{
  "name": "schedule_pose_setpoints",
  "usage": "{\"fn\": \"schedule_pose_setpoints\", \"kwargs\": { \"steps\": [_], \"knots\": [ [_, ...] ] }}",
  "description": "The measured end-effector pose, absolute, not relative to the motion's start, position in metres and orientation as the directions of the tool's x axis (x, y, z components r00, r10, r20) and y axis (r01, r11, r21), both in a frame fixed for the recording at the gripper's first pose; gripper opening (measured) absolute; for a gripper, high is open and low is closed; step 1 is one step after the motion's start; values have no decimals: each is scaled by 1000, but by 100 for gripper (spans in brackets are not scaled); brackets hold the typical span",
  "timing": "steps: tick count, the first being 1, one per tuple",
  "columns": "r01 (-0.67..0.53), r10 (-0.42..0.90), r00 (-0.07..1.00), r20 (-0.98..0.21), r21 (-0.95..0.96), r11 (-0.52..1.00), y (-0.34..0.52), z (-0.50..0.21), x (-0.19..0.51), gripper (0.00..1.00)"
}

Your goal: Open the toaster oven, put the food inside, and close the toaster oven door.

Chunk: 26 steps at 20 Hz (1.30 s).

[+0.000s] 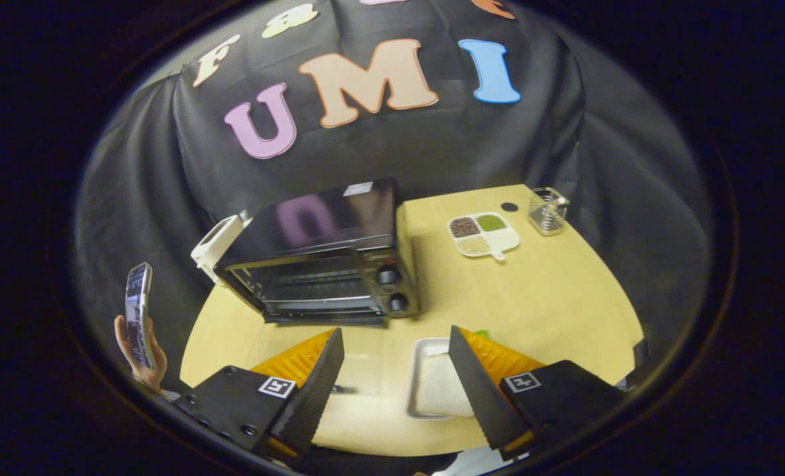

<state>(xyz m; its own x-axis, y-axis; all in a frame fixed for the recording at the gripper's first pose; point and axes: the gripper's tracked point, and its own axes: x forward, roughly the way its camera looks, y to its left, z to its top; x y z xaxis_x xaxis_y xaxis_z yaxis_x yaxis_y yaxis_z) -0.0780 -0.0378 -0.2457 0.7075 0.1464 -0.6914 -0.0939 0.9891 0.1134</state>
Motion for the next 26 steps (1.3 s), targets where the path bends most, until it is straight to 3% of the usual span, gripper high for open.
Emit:
{"fn": "schedule_pose_setpoints", "kwargs": {
  "steps": [11,19,22,26],
  "knots": [
    [-133,224,422,-879,184,974,-106,-342,-95,98],
    [-78,372,242,-896,364,928,-84,-369,-104,57],
    [-50,386,232,-893,385,921,-81,-369,-103,42],
    [-19,415,277,-867,426,904,-75,-352,-102,33]
  ]
}}
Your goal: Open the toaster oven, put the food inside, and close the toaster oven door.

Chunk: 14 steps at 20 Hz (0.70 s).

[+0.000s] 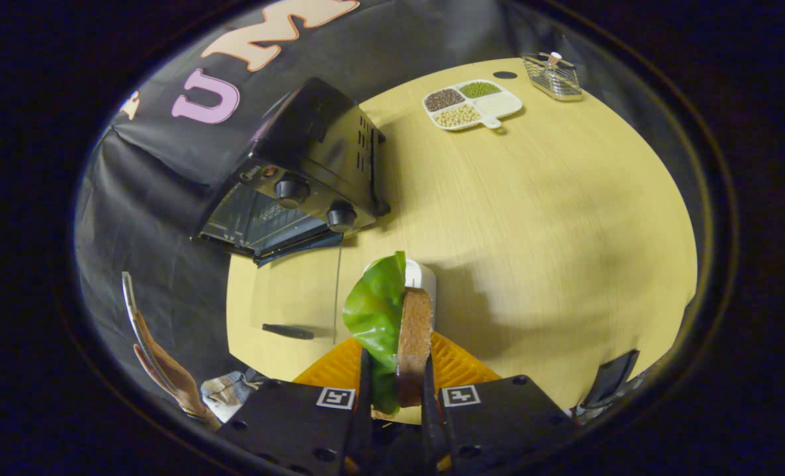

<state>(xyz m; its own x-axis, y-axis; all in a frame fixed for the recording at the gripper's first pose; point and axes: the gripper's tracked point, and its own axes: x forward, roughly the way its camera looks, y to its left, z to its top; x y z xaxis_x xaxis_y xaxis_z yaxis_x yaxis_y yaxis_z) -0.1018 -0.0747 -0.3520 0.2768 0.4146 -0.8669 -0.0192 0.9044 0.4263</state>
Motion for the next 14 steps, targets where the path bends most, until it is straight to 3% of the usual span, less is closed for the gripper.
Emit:
{"fn": "schedule_pose_setpoints", "kwargs": {
  "steps": [14],
  "knots": [
    [96,469,497,-730,583,807,16,-301,-110,33]
  ]
}}
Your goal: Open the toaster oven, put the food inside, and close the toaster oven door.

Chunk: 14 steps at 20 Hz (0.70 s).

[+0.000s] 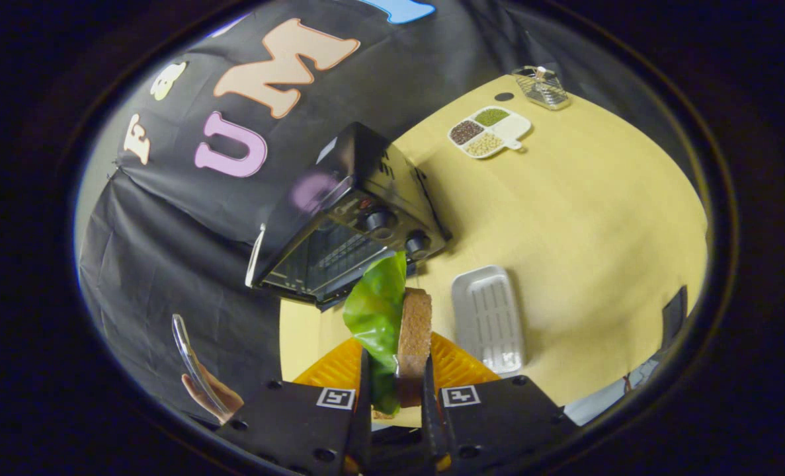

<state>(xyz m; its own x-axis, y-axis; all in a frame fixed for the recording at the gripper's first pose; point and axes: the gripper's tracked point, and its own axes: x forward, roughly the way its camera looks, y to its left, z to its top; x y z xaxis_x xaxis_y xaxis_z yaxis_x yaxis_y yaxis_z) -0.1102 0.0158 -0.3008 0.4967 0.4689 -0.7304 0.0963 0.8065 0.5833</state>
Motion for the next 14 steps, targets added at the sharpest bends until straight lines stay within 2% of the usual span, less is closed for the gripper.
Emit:
{"fn": "schedule_pose_setpoints", "kwargs": {
  "steps": [9,14],
  "knots": [
    [137,508,614,-604,716,685,119,-308,-90,33],
    [159,469,691,-550,749,644,150,-324,-56,33]
  ]
}}
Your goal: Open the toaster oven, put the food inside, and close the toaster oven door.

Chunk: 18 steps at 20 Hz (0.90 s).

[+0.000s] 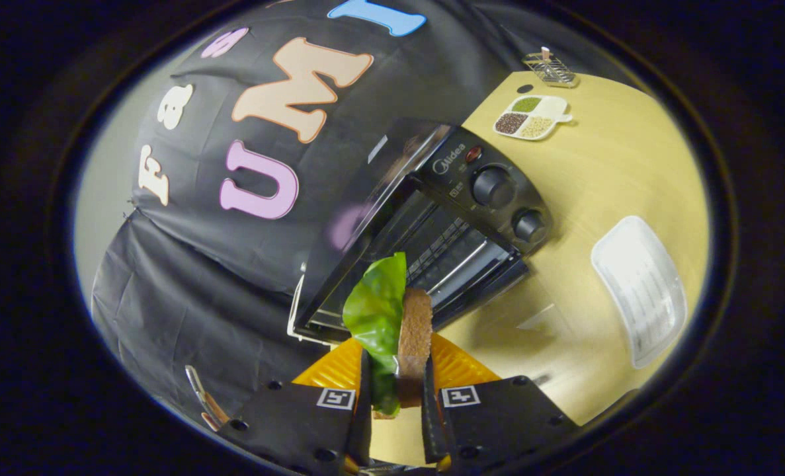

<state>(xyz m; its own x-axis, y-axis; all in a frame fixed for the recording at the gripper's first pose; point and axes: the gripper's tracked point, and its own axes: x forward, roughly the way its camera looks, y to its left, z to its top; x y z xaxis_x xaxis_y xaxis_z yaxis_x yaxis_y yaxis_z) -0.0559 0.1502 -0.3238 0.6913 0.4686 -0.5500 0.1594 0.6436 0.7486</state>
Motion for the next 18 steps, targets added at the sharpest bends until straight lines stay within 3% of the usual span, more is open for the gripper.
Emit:
{"fn": "schedule_pose_setpoints", "kwargs": {
  "steps": [6,11,18],
  "knots": [
    [248,437,775,-458,855,456,177,-342,-22,33],
    [320,376,808,-454,874,367,181,-367,14,33],
    [334,335,816,-472,856,394,186,-384,39,33]
  ]
}}
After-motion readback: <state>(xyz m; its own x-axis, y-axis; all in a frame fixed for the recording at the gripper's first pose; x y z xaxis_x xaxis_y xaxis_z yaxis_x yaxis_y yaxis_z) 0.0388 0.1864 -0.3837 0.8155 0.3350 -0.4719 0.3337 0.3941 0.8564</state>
